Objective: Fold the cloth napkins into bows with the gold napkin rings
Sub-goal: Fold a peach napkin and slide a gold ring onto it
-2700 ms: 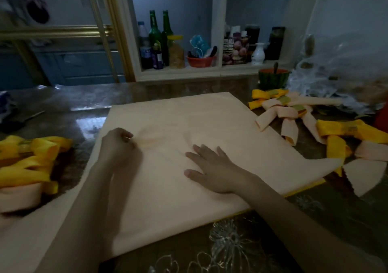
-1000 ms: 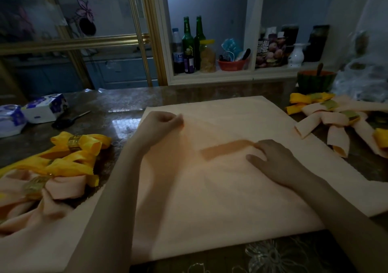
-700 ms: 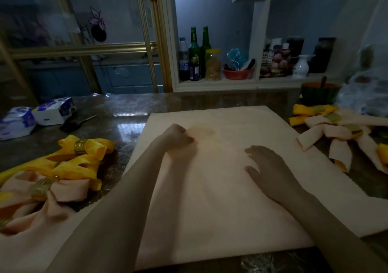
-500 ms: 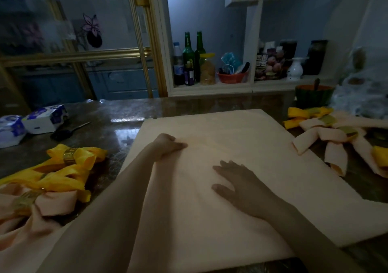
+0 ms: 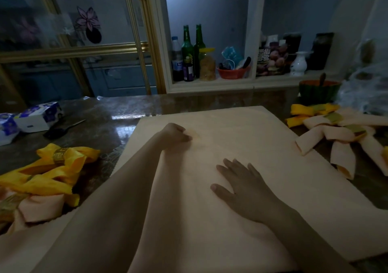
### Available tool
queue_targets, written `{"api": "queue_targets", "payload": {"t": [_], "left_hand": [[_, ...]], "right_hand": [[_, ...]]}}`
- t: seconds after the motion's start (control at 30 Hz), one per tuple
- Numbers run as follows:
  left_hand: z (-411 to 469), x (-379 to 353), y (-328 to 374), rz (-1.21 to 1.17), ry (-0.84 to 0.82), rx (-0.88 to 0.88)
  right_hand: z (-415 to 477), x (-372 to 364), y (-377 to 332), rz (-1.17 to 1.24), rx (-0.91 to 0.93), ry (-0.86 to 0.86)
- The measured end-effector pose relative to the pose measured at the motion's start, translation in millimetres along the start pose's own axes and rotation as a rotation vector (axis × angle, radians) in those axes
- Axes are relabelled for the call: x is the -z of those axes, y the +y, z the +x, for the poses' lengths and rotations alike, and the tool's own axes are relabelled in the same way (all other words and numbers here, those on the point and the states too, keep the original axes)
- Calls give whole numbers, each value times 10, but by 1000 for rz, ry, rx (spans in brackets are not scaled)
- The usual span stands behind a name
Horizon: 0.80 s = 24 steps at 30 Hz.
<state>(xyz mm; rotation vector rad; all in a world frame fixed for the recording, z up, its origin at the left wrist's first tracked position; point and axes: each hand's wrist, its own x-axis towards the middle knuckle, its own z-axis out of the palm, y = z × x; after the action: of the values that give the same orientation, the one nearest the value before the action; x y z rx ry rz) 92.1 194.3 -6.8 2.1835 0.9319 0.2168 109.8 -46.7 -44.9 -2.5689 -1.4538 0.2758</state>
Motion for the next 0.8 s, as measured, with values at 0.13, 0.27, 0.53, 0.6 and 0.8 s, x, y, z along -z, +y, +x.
{"api": "queue_targets", "payload": {"t": [0.13,0.27,0.53,0.6,0.8], "left_hand": [[46,36,-27,-68,-34,45],[74,38,-40,-76,-22,52],[156,9,46,21,-35,95],[151,5,67,91,-19,90],[-64,-180,71,366,267,-95]], "right_hand": [[20,-14,20,2,8,1],[62,-32,29,-4,8,7],[42,43,11,75,29,32],[15,67,16,92,37,29],[-3,-41,14,33,41,1]]}}
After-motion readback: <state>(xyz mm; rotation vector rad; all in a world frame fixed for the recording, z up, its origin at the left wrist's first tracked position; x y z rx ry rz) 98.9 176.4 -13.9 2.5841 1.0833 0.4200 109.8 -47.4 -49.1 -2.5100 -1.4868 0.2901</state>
